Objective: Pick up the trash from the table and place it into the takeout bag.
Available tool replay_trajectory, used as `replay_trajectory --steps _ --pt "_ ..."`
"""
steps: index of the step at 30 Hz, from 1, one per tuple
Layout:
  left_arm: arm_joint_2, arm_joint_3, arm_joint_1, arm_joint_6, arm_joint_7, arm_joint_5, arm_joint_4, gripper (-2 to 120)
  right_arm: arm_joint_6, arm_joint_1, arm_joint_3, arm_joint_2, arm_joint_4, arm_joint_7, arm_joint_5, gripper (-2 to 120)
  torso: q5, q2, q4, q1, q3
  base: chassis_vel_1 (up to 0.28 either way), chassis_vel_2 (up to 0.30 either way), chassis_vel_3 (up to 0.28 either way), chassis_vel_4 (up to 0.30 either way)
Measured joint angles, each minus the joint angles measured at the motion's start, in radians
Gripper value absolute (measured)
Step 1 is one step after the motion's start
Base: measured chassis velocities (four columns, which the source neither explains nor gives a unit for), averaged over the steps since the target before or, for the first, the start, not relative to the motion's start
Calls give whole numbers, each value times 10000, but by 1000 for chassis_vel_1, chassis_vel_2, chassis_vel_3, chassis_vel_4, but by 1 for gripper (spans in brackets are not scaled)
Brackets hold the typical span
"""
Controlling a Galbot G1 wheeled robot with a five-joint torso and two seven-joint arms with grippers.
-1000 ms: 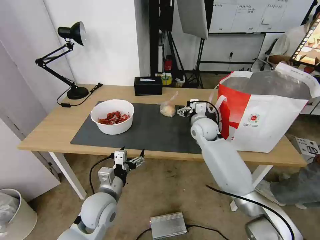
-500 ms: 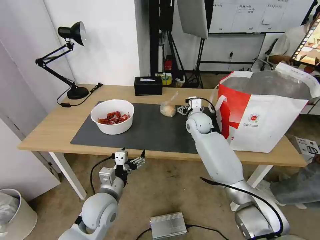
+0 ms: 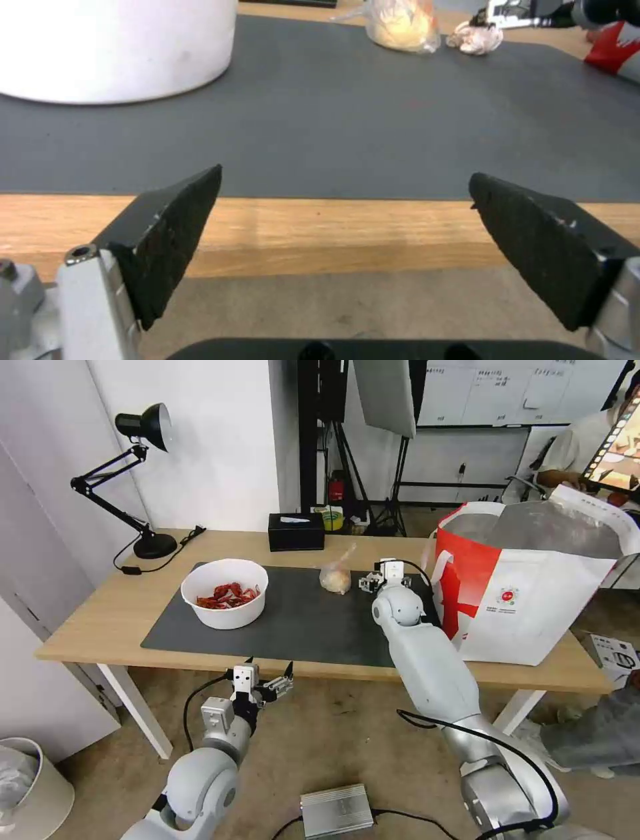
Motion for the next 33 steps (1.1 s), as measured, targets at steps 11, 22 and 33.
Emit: replay_trajectory --steps 11,22,33 --pt "-38 16 34 -80 -5 40 45 100 240 179 55 6 -547 -449 -69 100 0 0 -1 0 0 0 0 0 0" --pt "-103 55 87 -88 -6 110 60 100 403 327 55 26 -724 -838 -101 100 0 0 -1 0 0 0 0 0 0" --pt "-203 34 309 -110 -7 294 -67 100 632 752 187 126 -1531 -1165 -141 100 0 0 -1 0 0 0 0 0 0"
